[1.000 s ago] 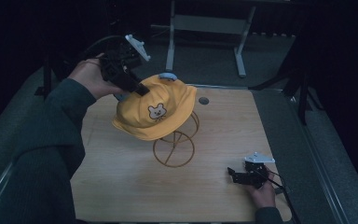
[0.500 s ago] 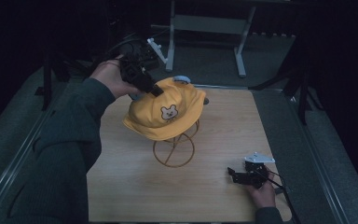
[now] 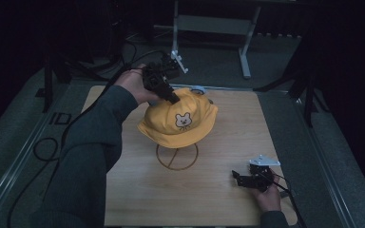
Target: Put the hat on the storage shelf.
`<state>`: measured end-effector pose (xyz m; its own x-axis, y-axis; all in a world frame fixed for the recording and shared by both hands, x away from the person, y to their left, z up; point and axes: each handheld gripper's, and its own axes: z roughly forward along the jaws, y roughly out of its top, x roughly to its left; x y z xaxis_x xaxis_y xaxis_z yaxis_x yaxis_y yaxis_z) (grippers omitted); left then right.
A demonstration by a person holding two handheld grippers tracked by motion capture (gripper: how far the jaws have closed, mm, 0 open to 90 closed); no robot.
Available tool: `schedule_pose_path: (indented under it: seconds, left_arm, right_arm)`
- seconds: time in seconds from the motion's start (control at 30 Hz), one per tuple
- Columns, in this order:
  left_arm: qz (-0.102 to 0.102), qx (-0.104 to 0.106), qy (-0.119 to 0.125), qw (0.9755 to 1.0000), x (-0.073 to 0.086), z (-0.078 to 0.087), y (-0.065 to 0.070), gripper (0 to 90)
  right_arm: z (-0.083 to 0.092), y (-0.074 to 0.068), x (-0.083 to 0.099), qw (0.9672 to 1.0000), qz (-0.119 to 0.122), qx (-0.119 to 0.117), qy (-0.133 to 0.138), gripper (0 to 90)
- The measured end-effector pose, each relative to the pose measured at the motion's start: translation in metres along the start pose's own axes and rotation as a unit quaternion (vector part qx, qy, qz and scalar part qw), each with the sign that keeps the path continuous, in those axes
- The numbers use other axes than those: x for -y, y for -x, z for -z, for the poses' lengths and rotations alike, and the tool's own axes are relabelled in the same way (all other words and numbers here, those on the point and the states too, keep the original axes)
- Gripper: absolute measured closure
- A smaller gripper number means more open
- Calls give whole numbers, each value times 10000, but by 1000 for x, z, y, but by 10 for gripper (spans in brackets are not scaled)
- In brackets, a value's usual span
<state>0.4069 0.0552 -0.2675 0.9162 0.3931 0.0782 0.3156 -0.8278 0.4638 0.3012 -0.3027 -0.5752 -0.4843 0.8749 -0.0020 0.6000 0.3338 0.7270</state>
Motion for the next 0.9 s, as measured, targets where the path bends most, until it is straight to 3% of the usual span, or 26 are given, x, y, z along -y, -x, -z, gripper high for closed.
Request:
schedule_pose_path:
  seconds: [0.17, 0.3, 0.5, 0.7, 0.9]
  left_arm:
    - [11, 53, -83, 10000, -1, -17, 2, 735]
    - [69, 43, 60, 9999, 0, -21, 5, 699]
    - [63, -74, 66, 9999, 2, -20, 9, 546]
    - [303, -362, 470, 9978, 8, -10, 4, 400]
    - [525, -457, 959, 9930, 22, 9, -1, 366]
  right_arm:
    - [0, 0, 0, 10000, -5, 1, -4, 138]
    - [0, 0, 0, 10000, -21, -7, 5, 138]
    - [0, 0, 0, 10000, -16, -4, 9, 138]
    - [0, 0, 0, 10000, -23, -5, 10, 138]
    - [0, 0, 0, 10000, -27, -3, 11, 138]
